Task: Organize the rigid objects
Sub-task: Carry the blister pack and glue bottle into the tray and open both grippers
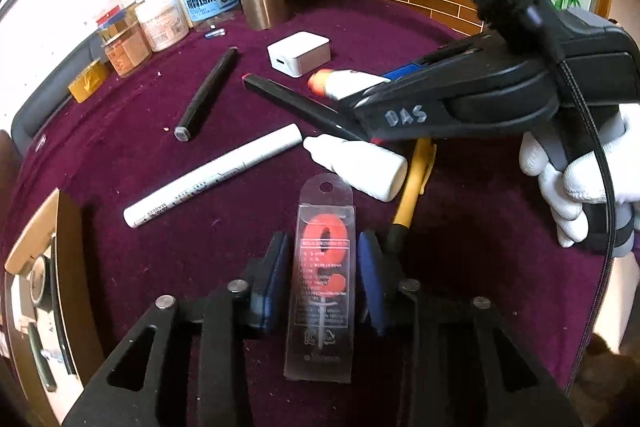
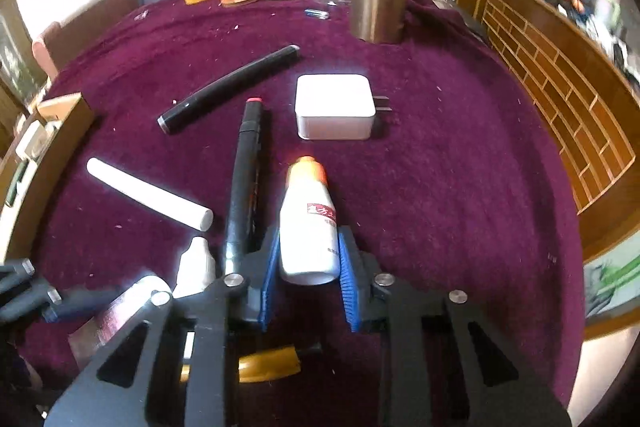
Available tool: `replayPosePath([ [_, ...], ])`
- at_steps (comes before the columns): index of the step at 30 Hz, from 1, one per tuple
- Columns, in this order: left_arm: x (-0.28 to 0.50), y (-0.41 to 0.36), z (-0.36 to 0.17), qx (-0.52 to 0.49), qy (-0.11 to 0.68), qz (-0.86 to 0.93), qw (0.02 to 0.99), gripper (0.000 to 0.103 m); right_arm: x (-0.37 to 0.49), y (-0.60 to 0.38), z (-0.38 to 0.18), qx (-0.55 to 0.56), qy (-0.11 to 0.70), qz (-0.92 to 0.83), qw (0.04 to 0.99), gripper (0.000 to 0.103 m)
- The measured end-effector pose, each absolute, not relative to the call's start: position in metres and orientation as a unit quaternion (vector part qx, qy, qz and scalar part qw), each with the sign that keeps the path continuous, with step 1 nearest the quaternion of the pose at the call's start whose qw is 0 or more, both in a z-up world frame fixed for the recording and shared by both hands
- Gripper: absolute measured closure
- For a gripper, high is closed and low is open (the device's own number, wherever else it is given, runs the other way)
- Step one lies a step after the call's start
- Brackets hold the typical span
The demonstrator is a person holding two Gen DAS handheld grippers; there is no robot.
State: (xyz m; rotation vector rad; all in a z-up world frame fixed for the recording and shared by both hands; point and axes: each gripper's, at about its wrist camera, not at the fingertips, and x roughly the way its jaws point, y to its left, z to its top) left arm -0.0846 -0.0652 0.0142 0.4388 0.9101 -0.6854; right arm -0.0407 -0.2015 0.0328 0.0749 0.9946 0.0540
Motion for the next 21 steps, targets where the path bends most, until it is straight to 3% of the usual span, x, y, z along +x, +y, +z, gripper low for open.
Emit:
replayPosePath([
  [9, -0.095, -0.002, 0.048, 0.053, 0.421, -0.351, 0.835, 0.080, -0.071, -0.223, 0.071, 0.124, 0.440, 0.071, 0.886, 0.079],
  [21, -0.114, 0.159, 0.096, -0.058, 0.364, -0.250, 0.895, 0.079, -0.058, -0.126, 0.088, 0.152, 0.449, 0.200, 0.858, 0.079],
])
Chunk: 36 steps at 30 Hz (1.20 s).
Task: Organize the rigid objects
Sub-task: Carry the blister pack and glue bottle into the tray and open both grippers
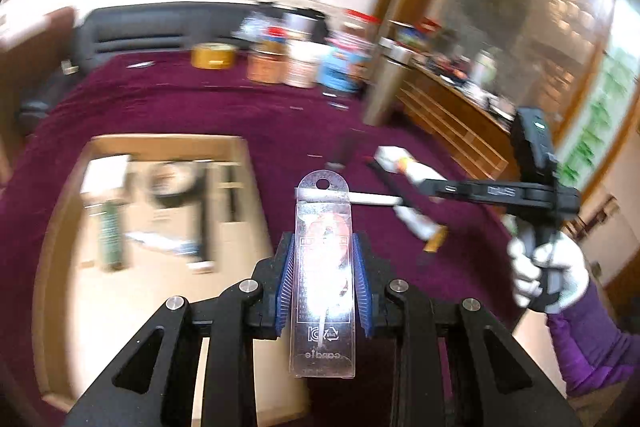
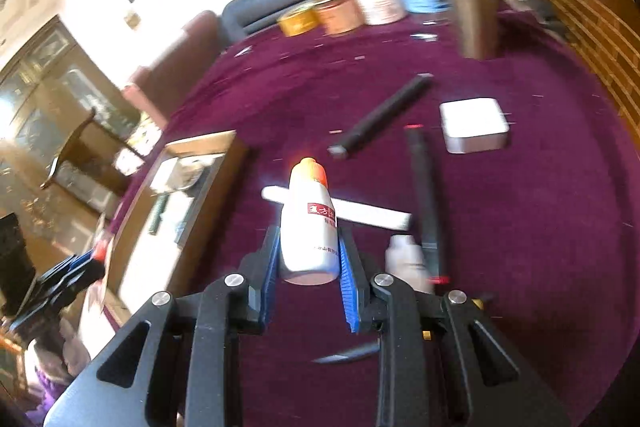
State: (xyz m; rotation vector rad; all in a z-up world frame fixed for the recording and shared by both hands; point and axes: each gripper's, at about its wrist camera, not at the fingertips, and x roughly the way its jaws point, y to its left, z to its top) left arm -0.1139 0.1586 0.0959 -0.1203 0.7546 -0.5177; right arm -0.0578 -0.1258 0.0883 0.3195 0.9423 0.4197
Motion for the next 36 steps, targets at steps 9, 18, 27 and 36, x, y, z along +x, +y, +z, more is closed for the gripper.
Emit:
replayPosePath([
  [9, -0.078, 0.253, 0.043, -0.065, 0.463, -0.082, 0.880, 0.079, -0.043, -0.029, 0.081, 0.120, 0.477, 0.267, 0.829, 0.079],
  [18, -0.029, 0.252, 0.013, -0.039, 0.517, -0.039, 0.854, 0.079, -0.043, 0.047, 0.061, 0.077, 0.508, 0.305, 0.801, 0.078],
  [27, -0.033, 0.266, 0.018, -0.089, 0.485, -0.031, 0.870, 0.066, -0.042, 0.097, 0.042, 0.043, 0.534, 0.337, 0.774, 0.078],
  [36, -0.091, 0.289, 0.045, -0.129, 0.419, -0.010, 0.899, 0.050, -0.029, 0.119, 0.030, 0.014, 0.547, 0.319, 0.774, 0.078],
])
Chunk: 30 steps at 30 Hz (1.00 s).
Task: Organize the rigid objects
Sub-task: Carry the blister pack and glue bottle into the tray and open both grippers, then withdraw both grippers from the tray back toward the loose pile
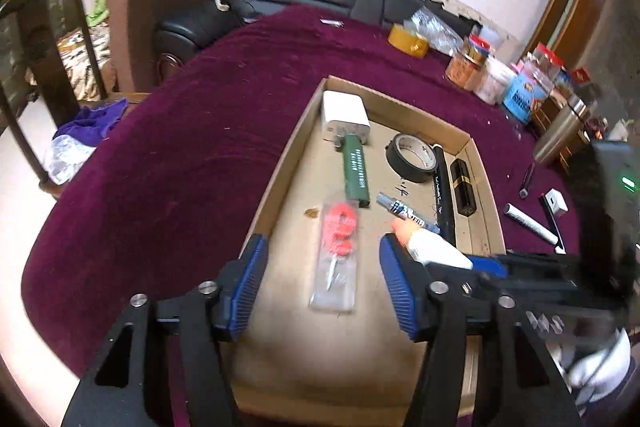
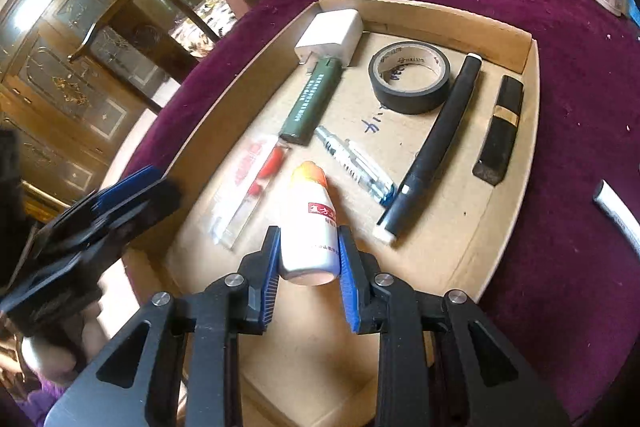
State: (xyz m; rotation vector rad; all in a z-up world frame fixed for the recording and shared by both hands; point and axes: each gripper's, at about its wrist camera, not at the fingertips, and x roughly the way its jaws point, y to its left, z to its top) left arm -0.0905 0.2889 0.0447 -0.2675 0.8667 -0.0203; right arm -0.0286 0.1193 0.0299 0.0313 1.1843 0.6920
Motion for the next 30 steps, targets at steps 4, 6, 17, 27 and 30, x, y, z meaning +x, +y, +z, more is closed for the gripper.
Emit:
replayPosePath([
  [4, -0.107, 0.289, 0.051, -0.128, 0.403, -0.004, 0.906, 0.049, -0.026, 0.126, 0.031, -0.006, 0.531, 0.295, 0.795, 0.078],
  [6, -0.112, 0.288, 0.054, -0.127, 0.397, -0.003, 0.909, 0.048, -0.024, 0.129, 0.032, -0.015, 0.524, 0.284, 0.803, 0.078],
  [17, -0.123, 0.278, 0.061, -0.119, 0.382, 0.010, 0.917, 0.041, -0.038, 0.101, 0.059, 0.016, 0.471, 0.294, 0.832, 0.070],
  [27, -0.142, 0.252, 0.071, -0.133, 0.357, -0.050, 0.923, 0.041, -0.077, -0.012, 0.093, 0.051, 0.375, 0.203, 0.903, 0.058],
  [30, -0.142, 0.234, 0.074, -0.131, 0.356, -0.077, 0.922, 0.041, -0.082, -0.049, 0.098, 0.054, 0.347, 0.158, 0.923, 0.042],
])
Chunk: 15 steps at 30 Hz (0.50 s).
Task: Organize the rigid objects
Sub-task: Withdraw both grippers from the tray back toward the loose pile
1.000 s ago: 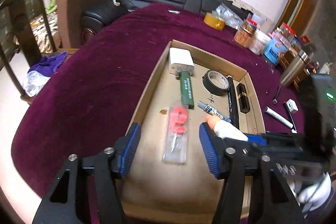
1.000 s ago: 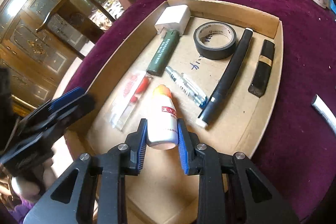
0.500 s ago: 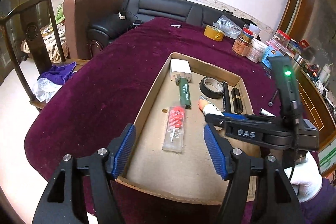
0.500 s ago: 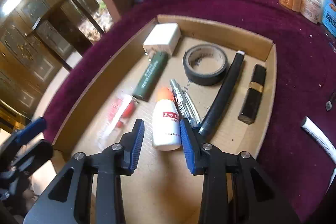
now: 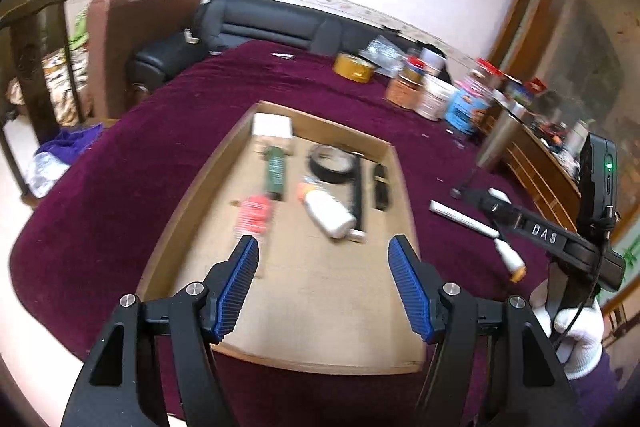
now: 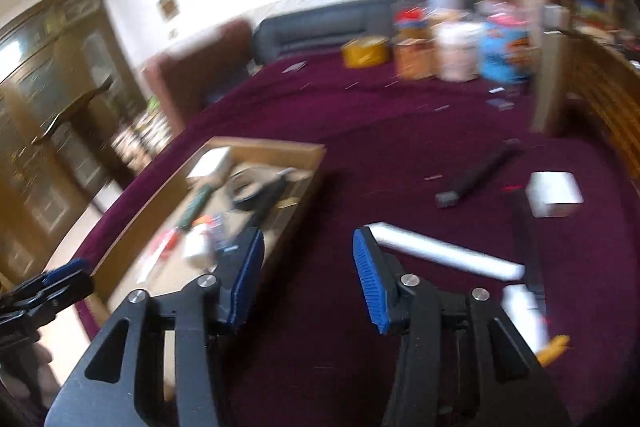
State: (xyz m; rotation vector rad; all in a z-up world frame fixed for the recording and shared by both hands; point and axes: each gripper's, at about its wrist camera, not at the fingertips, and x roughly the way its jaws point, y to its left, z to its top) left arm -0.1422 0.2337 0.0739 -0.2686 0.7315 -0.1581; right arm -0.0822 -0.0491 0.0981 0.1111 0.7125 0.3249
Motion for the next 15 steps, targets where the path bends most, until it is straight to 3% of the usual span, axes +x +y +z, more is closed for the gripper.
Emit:
replayPosePath([
  [1, -0.143, 0.225, 0.075, -0.128, 0.358, -0.088, 0.921, 0.041, -0.081, -0.060, 0.097, 0.051, 0.346, 0.145, 0.925, 0.032],
  [15, -0.158, 0.122, 0.087, -0.046, 0.375, -0.157, 0.912, 0.042, -0.010, -0.204, 0.049, 0.154, 0.456, 0.070, 0.874, 0.032],
])
